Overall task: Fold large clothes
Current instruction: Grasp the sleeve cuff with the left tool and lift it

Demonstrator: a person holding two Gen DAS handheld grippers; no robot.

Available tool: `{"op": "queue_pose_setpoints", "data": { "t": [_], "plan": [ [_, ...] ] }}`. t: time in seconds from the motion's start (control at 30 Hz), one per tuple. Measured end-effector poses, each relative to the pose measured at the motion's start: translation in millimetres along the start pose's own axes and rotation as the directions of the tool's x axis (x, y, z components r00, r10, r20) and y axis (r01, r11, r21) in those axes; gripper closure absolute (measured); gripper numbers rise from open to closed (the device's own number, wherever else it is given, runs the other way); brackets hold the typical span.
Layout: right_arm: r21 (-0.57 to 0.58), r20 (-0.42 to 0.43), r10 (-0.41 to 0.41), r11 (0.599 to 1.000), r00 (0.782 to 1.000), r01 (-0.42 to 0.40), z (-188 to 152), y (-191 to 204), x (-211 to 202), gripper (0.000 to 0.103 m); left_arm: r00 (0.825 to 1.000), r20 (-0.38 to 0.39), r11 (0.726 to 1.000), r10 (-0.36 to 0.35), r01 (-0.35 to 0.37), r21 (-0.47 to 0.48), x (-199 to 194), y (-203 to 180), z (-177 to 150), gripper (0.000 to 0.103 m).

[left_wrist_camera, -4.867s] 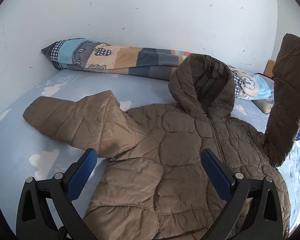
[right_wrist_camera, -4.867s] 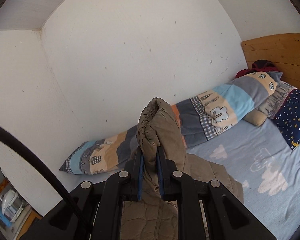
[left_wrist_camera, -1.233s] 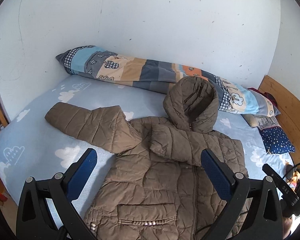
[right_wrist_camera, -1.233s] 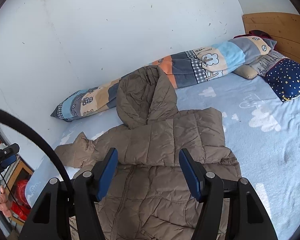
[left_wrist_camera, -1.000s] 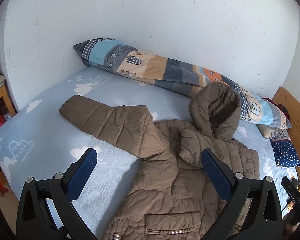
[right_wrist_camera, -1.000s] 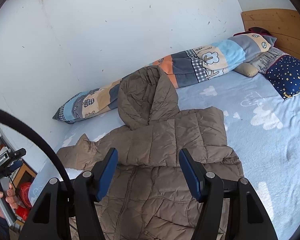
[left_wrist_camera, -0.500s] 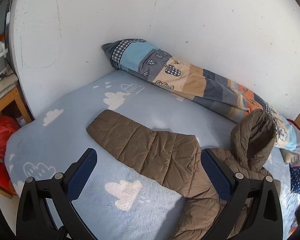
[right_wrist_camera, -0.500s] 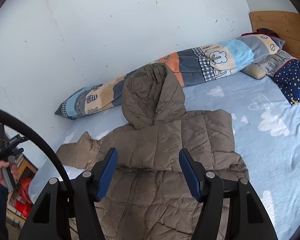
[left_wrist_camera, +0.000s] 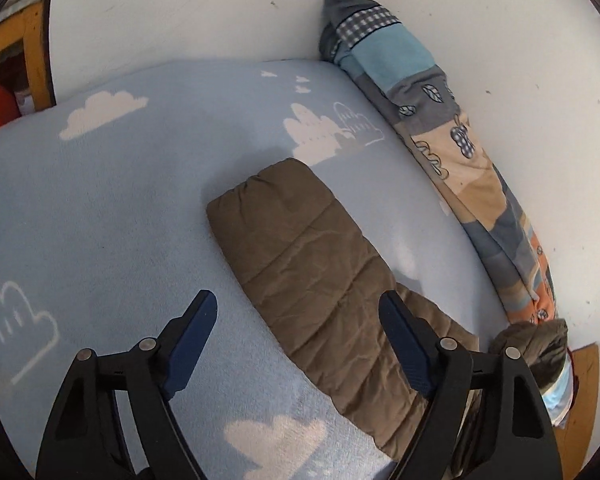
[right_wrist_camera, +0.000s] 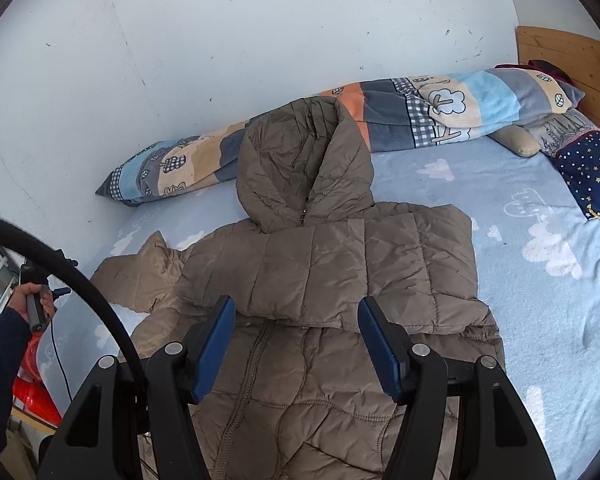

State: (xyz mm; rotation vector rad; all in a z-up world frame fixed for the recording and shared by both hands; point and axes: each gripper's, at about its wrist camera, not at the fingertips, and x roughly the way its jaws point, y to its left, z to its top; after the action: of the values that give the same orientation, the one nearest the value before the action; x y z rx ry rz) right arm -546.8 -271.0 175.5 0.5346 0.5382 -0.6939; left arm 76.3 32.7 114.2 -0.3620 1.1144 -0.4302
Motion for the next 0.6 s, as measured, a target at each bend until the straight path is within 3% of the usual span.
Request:
{"op": "queue_pose_setpoints", "data": {
  "t": [0.17, 0.33, 0.6],
  "plan": [
    [0.005, -0.031, -0.013, 1.0, 0.999, 0.013, -2, -2, 11, 0.035, 1.0, -0.004, 0.993, -0.025, 0.024, -0.113, 36, 30, 13, 0.033],
    [0.001, -0.049, -0.034, 0.999, 0.998, 0.035, -4, -3, 19, 0.035, 0.993, 0.034, 0.967, -0.117, 0.121, -0.222, 58, 55, 21, 0.047],
    [-0.016, -0.08, -0.06, 0.998, 0.995, 0.059, -8, -1, 30, 0.035, 0.991, 0.07, 0.953, -0.117, 0.131, -0.272, 82, 69, 25, 0.048]
  ]
}}
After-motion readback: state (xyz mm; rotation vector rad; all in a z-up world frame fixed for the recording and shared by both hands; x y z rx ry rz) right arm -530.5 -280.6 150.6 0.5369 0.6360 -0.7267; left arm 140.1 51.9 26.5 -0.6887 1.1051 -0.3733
